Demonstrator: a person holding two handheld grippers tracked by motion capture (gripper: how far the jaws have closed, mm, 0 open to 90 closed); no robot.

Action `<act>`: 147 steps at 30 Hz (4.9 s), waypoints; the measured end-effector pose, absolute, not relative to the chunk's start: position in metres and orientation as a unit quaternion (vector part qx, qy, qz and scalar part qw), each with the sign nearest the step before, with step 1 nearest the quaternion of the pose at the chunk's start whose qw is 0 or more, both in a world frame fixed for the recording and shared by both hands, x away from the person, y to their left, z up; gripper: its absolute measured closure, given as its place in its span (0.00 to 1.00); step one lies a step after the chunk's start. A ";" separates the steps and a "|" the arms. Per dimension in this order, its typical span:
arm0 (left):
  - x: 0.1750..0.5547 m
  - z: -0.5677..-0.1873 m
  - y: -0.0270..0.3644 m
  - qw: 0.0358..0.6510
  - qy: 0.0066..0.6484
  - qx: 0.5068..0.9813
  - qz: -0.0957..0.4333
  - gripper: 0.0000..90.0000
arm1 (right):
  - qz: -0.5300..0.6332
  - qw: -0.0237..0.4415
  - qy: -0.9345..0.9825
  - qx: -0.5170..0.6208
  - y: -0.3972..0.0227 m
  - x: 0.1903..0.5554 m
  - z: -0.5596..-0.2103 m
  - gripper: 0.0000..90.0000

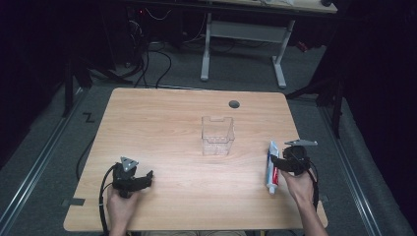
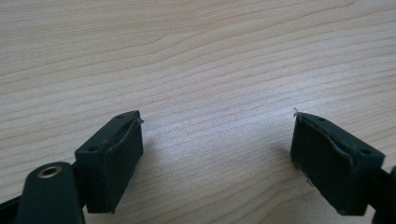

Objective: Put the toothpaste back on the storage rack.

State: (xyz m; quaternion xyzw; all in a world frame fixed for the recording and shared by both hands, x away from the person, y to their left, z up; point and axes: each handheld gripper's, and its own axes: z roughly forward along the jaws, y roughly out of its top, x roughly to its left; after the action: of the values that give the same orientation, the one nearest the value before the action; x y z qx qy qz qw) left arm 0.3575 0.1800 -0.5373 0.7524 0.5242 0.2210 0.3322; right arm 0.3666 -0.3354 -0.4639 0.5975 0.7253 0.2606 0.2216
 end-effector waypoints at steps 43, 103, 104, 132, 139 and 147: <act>0.358 -0.537 0.180 0.332 0.524 0.752 0.221 0.19 | 0.169 0.171 0.722 0.649 -0.334 0.427 -0.491 0.54; 0.357 -0.537 0.180 0.331 0.523 0.753 0.221 0.20 | 0.212 0.097 0.770 0.594 -0.328 0.421 -0.469 0.82; 0.357 -0.537 0.180 0.331 0.523 0.753 0.221 0.20 | 0.218 0.097 0.772 0.589 -0.330 0.419 -0.465 0.82; 0.357 -0.537 0.180 0.332 0.523 0.753 0.221 0.20 | 0.301 0.124 0.795 0.512 -0.308 0.392 -0.421 0.82; 0.357 -0.537 0.180 0.332 0.522 0.754 0.221 0.20 | 0.318 0.123 0.799 0.495 -0.297 0.391 -0.414 0.83; 0.357 -0.537 0.180 0.332 0.522 0.754 0.221 0.20 | 0.340 0.117 0.803 0.475 -0.286 0.387 -0.403 0.83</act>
State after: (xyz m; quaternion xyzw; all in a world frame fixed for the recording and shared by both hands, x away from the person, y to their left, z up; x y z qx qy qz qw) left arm 0.3574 0.1798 -0.5372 0.7543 0.5215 0.2209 0.3320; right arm 0.3872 -0.2855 -0.4029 0.4751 0.8033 0.3396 0.1169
